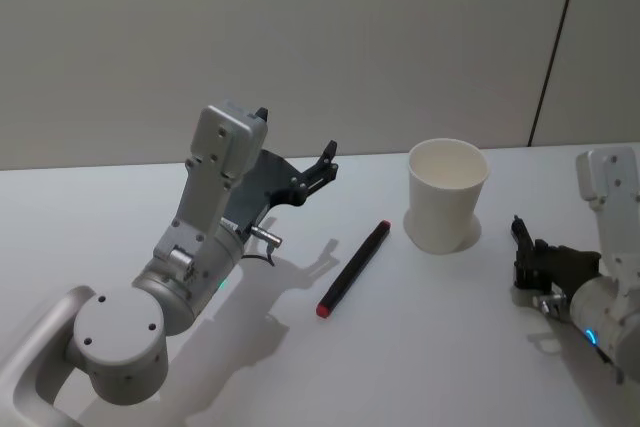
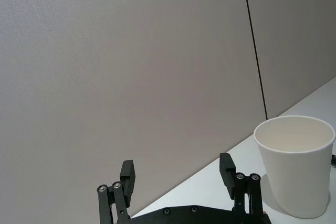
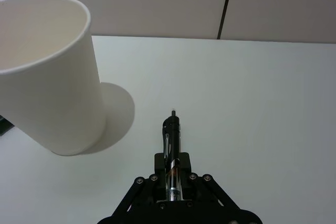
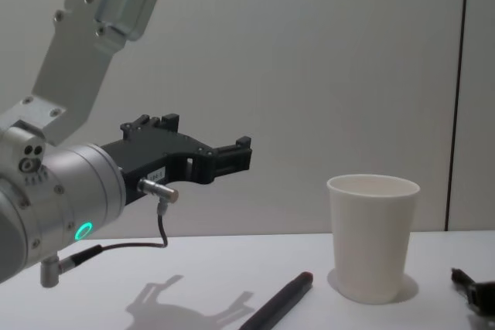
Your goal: Place the pen into the pen holder.
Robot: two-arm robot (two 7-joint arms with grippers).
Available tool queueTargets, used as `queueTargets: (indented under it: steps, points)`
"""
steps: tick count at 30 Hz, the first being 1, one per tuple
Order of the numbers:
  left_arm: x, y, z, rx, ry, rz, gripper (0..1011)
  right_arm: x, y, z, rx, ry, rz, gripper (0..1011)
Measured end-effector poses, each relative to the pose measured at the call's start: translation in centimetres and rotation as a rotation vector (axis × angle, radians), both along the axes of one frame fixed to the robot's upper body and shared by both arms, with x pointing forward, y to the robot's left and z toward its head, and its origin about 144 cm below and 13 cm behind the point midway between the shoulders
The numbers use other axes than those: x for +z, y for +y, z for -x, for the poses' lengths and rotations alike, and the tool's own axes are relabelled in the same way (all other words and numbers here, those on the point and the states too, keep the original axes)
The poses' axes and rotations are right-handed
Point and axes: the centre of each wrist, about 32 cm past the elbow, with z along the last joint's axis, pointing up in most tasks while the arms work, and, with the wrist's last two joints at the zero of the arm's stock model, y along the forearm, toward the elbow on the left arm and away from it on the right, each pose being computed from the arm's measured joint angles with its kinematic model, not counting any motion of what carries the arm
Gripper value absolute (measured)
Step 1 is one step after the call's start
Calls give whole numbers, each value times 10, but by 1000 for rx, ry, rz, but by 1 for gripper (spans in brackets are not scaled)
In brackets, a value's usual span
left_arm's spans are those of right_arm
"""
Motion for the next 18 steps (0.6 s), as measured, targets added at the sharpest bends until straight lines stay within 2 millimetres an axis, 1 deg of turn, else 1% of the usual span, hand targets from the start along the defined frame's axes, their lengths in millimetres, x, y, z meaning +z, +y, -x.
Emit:
queueTargets:
  steps: [8,18]
  points:
    - [0,0,0,0,0,0,1001,1,-1,1,15,-56,8,145]
    - [0,0,0,0,0,0,1001,3,-3,1,49,-187,13,145]
